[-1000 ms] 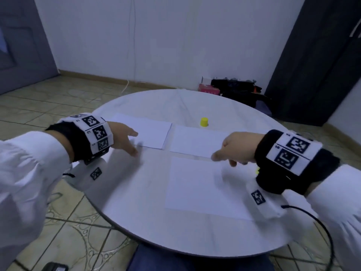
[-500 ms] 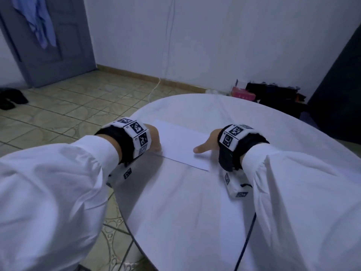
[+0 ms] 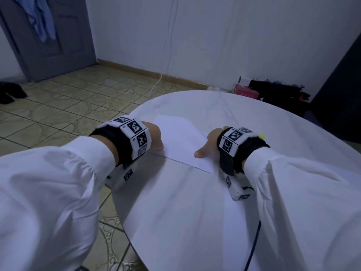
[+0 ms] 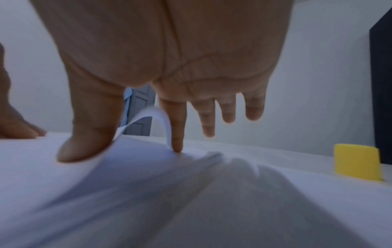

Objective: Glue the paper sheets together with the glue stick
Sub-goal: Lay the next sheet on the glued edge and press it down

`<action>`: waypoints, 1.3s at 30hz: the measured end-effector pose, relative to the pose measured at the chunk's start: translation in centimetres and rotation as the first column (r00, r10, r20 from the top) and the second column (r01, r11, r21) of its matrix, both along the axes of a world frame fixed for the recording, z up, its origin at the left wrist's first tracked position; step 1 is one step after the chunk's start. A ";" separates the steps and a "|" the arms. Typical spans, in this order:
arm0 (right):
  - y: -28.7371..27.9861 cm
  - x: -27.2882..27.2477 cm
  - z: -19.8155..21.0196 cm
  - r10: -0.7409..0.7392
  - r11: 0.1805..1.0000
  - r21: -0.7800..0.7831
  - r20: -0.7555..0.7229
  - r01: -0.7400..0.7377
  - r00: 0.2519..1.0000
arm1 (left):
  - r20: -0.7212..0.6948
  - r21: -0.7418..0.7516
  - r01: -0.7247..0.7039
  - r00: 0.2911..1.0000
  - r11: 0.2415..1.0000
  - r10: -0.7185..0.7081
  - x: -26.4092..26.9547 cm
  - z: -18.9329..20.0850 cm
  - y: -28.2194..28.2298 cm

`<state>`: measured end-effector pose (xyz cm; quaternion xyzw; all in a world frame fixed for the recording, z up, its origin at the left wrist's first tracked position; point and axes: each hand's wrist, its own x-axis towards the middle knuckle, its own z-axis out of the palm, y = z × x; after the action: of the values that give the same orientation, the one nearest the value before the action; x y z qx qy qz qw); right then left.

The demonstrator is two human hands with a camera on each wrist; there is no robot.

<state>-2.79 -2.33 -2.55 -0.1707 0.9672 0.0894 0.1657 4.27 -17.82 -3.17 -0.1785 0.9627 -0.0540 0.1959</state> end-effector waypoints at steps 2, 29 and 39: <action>-0.5 0.4 0.1 -0.022 0.995 -0.101 0.024 0.025 0.999 | -0.013 0.031 0.003 1.000 1.000 -0.003 -0.6 -0.4 -0.1; 26.4 15.4 1.5 -0.270 0.194 -0.824 0.477 0.533 0.836 | -0.193 0.943 0.127 0.962 0.306 0.193 9.5 1.6 11.8; 28.5 15.7 -0.7 -0.365 0.677 -0.509 0.395 0.531 0.843 | -0.100 0.741 0.158 0.987 0.652 -0.127 10.0 -1.1 16.0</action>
<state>12.93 26.21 -3.26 0.0202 0.9252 -0.2886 0.2456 14.31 -1.86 -4.23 -0.0076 0.9148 0.3332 0.2281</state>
